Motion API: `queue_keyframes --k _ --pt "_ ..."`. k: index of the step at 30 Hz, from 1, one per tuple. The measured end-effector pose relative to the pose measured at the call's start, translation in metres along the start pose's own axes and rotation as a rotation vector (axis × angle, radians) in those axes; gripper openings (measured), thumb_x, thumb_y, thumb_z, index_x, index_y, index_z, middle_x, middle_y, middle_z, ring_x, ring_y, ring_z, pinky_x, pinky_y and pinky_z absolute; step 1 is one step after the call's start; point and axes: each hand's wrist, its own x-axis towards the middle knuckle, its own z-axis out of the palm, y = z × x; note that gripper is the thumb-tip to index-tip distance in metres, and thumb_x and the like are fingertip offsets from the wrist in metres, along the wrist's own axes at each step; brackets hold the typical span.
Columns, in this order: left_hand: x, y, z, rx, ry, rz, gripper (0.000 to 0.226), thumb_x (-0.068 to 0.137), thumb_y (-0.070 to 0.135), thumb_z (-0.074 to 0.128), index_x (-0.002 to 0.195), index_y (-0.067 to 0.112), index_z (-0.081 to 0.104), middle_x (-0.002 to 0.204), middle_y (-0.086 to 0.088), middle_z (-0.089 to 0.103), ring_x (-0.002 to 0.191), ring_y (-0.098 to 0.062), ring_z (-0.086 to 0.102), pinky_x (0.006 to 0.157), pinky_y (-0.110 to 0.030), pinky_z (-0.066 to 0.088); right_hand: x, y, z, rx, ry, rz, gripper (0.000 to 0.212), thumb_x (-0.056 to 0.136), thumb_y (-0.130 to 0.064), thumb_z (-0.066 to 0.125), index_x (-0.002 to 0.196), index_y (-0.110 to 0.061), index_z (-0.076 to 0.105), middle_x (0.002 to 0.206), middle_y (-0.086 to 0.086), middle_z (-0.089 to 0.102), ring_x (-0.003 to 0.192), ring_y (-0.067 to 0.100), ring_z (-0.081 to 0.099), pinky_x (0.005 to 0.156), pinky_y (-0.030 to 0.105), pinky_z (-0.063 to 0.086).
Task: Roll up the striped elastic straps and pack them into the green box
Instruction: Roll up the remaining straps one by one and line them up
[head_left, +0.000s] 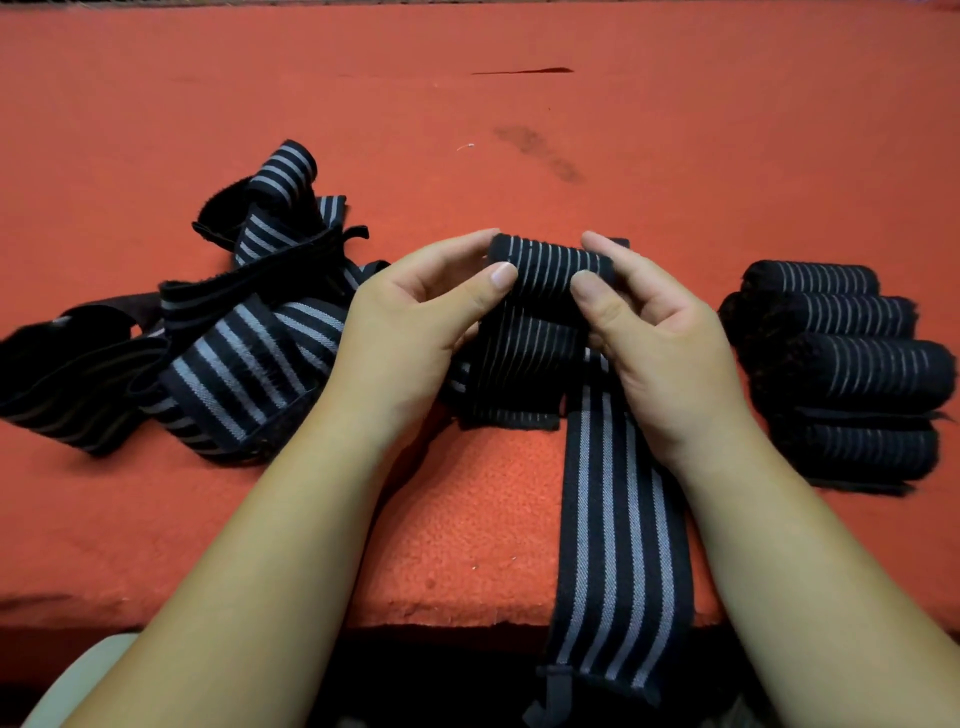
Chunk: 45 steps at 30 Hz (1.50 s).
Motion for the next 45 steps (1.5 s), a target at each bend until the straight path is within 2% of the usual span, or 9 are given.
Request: queue_keyframes --k 4,10,14,18,25,30,35,39,45 --pt "0.0 -0.001 0.001 -0.004 -0.042 -0.016 0.037 0.1 0.011 0.075 0.137 0.01 0.071 0.131 -0.007 0.077 0.129 -0.026 0.07 0.118 -0.057 0.049 0.002 0.003 -0.002 0.096 -0.017 0.012 0.033 0.102 -0.018 0.072 0.135 -0.017 0.071 0.127 0.008 0.077 0.125 0.032 0.071 0.111 0.055 0.054" --pt "-0.001 0.001 -0.002 0.009 -0.078 -0.001 0.033 0.102 0.014 0.074 0.134 0.009 0.074 0.128 -0.012 0.078 0.124 -0.03 0.073 0.114 -0.054 0.052 0.002 0.003 -0.003 0.092 -0.042 -0.002 0.045 0.097 -0.008 0.076 0.14 -0.022 0.069 0.129 0.003 0.076 0.124 0.023 0.071 0.109 0.045 0.056" --pt "-0.002 0.0 0.003 0.022 -0.002 0.047 0.035 0.099 0.007 0.076 0.134 0.006 0.073 0.124 -0.011 0.08 0.12 -0.028 0.075 0.111 -0.052 0.056 -0.001 0.0 0.0 0.046 0.009 -0.032 0.041 0.098 -0.005 0.074 0.138 -0.013 0.069 0.119 0.0 0.08 0.105 0.012 0.077 0.091 0.03 0.06" --pt "-0.002 -0.001 0.003 0.064 0.003 0.074 0.034 0.098 0.013 0.078 0.132 0.011 0.076 0.125 -0.007 0.08 0.122 -0.027 0.074 0.112 -0.051 0.054 -0.002 0.001 0.0 0.022 0.002 -0.049 0.035 0.101 -0.006 0.07 0.136 -0.01 0.069 0.124 0.007 0.078 0.118 0.025 0.075 0.107 0.052 0.057" --pt "-0.004 0.0 0.006 0.093 0.019 0.082 0.039 0.099 0.015 0.078 0.137 0.009 0.073 0.128 -0.004 0.079 0.126 -0.018 0.072 0.114 -0.044 0.054 -0.001 0.003 -0.001 -0.007 -0.089 -0.051 0.036 0.107 -0.003 0.06 0.141 -0.009 0.065 0.132 0.005 0.076 0.128 0.022 0.069 0.114 0.049 0.053" --pt "-0.003 0.004 0.002 0.119 0.015 0.039 0.031 0.1 0.011 0.075 0.13 0.011 0.073 0.11 -0.007 0.083 0.102 -0.021 0.08 0.081 -0.031 0.063 0.001 0.004 -0.001 0.009 -0.079 -0.065 0.037 0.103 -0.001 0.065 0.139 -0.011 0.063 0.127 0.005 0.077 0.121 0.017 0.072 0.106 0.039 0.057" --pt "-0.002 0.003 0.001 0.16 -0.028 0.048 0.027 0.101 0.023 0.077 0.128 0.022 0.077 0.113 -0.017 0.079 0.112 -0.045 0.074 0.102 -0.069 0.056 0.003 0.003 -0.002 0.035 -0.05 -0.058 0.043 0.099 0.008 0.067 0.138 -0.009 0.06 0.122 0.01 0.074 0.107 0.016 0.073 0.101 0.038 0.059" --pt "-0.001 0.002 0.0 0.125 -0.012 0.036 0.025 0.101 0.025 0.076 0.126 0.022 0.076 0.113 -0.02 0.079 0.111 -0.047 0.075 0.1 -0.073 0.055 0.0 -0.001 -0.001 0.019 -0.067 -0.047 0.044 0.096 0.009 0.069 0.133 -0.016 0.064 0.124 0.017 0.071 0.099 0.017 0.075 0.084 0.029 0.061" --pt "0.0 0.001 -0.003 0.107 -0.013 0.048 0.028 0.1 0.023 0.077 0.128 0.028 0.075 0.113 -0.03 0.074 0.107 -0.055 0.07 0.099 -0.08 0.048 -0.003 -0.005 0.002 0.031 -0.073 -0.022 0.043 0.099 -0.011 0.074 0.139 -0.026 0.068 0.112 0.003 0.078 0.105 0.014 0.076 0.089 0.028 0.06"
